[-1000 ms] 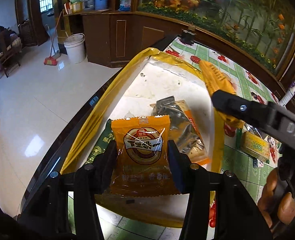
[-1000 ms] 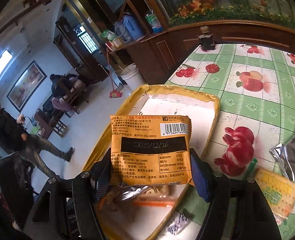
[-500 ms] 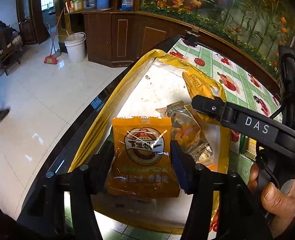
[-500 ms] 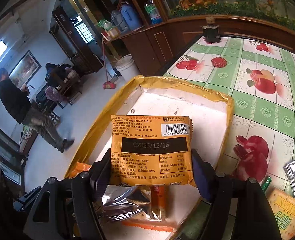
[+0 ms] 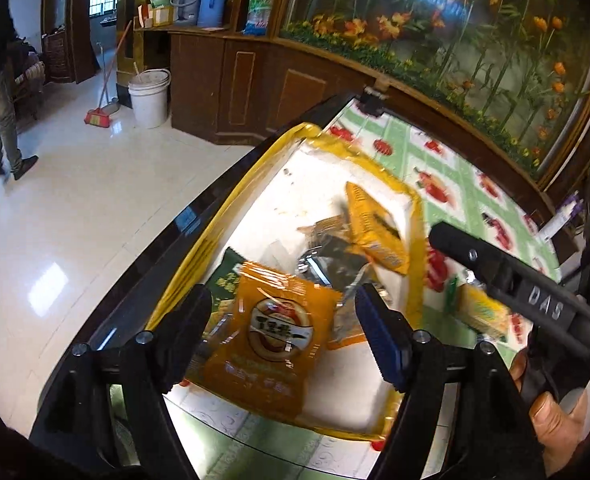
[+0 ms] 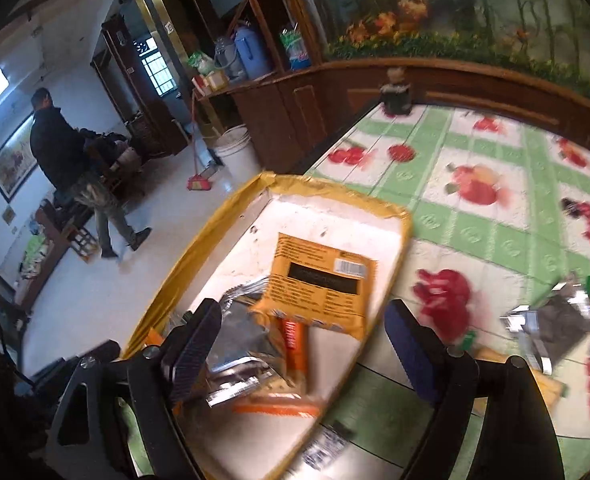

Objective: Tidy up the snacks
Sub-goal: 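Carry both bags over the yellow tray and open both tools to drop them, then grasp green-labelled cracker pack with left tool while right tool grasps WEIDAN cracker pack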

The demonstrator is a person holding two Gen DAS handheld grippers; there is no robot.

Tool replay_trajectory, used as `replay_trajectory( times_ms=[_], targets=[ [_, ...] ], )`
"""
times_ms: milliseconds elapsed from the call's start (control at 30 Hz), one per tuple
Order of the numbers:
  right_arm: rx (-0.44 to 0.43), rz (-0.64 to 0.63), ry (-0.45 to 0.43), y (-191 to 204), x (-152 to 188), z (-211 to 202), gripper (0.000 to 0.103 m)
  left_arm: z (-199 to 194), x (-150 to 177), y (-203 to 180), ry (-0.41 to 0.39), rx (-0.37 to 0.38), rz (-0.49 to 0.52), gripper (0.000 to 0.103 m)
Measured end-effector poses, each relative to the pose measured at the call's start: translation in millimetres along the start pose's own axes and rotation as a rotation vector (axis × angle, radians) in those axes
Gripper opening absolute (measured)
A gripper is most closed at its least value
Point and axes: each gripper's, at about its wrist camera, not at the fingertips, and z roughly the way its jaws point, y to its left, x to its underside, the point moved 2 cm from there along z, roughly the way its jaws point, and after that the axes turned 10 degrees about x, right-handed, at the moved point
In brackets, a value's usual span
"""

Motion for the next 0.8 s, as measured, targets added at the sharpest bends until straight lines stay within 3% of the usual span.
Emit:
replay_trajectory(
  times_ms=[200, 367, 633, 800],
  targets=[
    [0.22, -0.048, -0.108, -32, 21, -60, 0.085, -16, 4, -32, -0.034, 0.081, 0.039, 0.074],
    [0.341, -0.049, -0.147, -61, 37, -96, 0.086, -16, 13, -66, -0.02, 0.111, 0.095, 0.074],
    [0.444, -0.011, -0.194, -102, 55, -135, 0.086, -16, 28, -108, 0.008, 0.127, 0.165, 0.074],
    [0.446, 0.054, -0.187, -133, 70, -148, 0.086, -11, 34, -128, 0.03, 0.127, 0.195, 0.074]
  ],
)
